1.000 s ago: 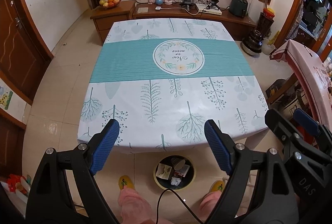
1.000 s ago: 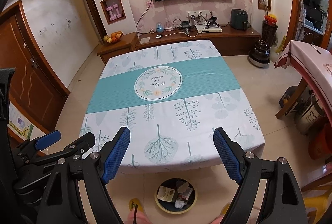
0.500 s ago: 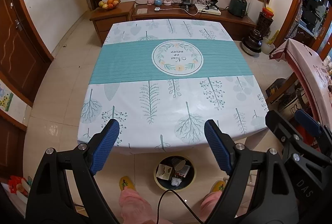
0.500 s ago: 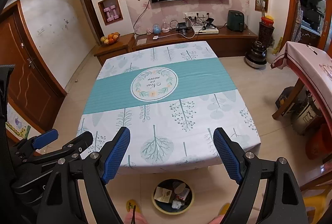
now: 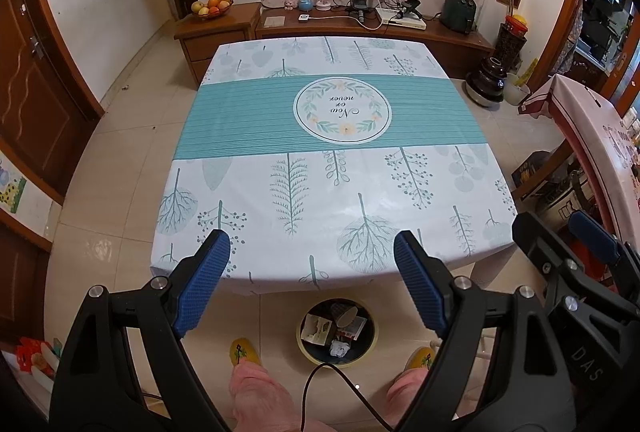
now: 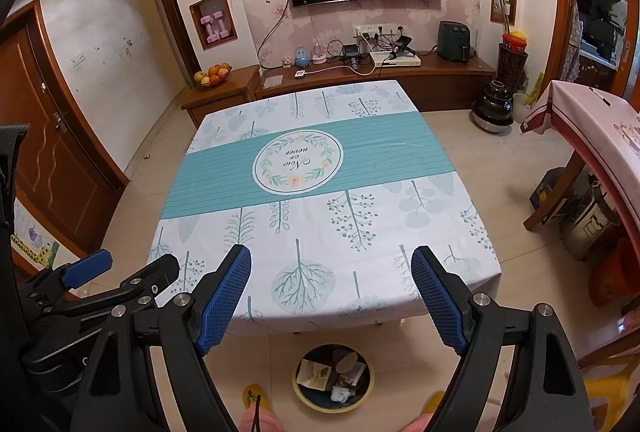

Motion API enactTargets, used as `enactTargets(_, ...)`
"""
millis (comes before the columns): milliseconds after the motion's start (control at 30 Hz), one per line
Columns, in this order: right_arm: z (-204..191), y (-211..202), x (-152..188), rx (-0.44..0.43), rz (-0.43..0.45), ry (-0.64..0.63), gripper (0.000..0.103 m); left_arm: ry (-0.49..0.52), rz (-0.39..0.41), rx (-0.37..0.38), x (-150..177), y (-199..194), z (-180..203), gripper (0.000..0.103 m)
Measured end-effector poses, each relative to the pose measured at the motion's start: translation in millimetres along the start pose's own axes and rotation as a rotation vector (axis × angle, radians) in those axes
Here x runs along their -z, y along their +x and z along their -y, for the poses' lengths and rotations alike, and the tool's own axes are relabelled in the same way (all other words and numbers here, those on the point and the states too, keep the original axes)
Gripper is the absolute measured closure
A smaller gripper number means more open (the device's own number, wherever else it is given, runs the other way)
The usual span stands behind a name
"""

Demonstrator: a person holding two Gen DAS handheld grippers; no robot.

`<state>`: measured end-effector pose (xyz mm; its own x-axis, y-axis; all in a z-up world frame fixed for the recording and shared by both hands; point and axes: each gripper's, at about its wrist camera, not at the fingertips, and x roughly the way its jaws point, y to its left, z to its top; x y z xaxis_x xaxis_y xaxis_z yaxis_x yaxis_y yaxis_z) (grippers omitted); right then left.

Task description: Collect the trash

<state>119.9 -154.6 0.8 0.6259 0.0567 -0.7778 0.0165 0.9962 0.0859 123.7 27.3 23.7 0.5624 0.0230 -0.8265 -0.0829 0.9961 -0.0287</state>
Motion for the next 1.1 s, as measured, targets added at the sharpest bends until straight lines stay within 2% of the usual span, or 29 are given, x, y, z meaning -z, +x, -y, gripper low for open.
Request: enactTargets(1100, 3, -4, 5, 0.005, 0.004, -0.001, 0.019, 0.01, -0.009, -0.006, 14, -7, -1, 0.022)
